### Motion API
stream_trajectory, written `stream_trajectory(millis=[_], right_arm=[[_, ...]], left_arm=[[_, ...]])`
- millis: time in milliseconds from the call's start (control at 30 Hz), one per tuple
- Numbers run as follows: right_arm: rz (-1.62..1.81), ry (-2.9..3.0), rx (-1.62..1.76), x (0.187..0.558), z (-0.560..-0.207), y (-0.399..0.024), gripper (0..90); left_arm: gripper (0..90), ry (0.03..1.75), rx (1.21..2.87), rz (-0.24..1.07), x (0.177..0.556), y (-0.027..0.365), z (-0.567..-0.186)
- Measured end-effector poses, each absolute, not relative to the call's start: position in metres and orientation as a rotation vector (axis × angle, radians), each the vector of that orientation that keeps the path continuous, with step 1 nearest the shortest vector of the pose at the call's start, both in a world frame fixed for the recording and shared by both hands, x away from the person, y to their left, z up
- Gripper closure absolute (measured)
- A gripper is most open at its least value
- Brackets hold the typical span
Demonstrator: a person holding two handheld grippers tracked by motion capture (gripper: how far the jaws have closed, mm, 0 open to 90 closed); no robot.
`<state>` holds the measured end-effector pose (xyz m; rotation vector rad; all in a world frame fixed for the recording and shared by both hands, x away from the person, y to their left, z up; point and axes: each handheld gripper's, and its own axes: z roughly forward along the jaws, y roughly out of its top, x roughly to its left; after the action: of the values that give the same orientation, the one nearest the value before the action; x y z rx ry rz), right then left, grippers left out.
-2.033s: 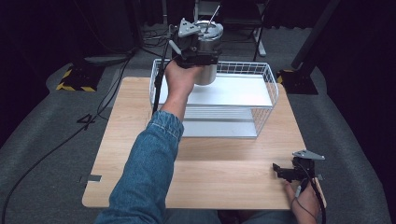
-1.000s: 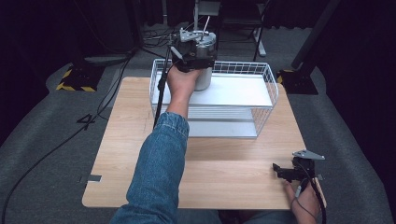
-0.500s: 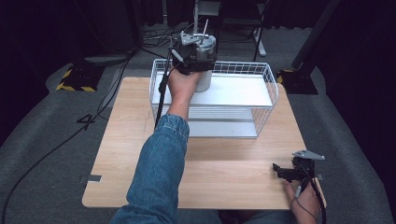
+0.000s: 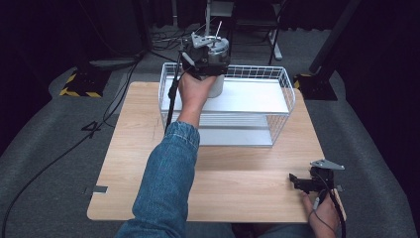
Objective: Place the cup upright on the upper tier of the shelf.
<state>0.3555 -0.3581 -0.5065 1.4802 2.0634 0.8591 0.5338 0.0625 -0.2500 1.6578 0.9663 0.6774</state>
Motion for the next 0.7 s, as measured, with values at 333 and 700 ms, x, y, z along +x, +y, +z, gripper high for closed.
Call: stream_trajectory(millis=[333, 700], right_arm=[[0.86, 2.061, 1.479, 0.356, -0.507, -0.357, 0.3], [0.859, 2.061, 1.479, 0.357, -0.507, -0.357, 0.3]], left_arm=[[0.0, 0.914, 1.629, 0.676, 0.525, 0.068, -0.244], [0.0, 0.882, 1.647, 0.745, 0.502, 0.084, -0.235]])
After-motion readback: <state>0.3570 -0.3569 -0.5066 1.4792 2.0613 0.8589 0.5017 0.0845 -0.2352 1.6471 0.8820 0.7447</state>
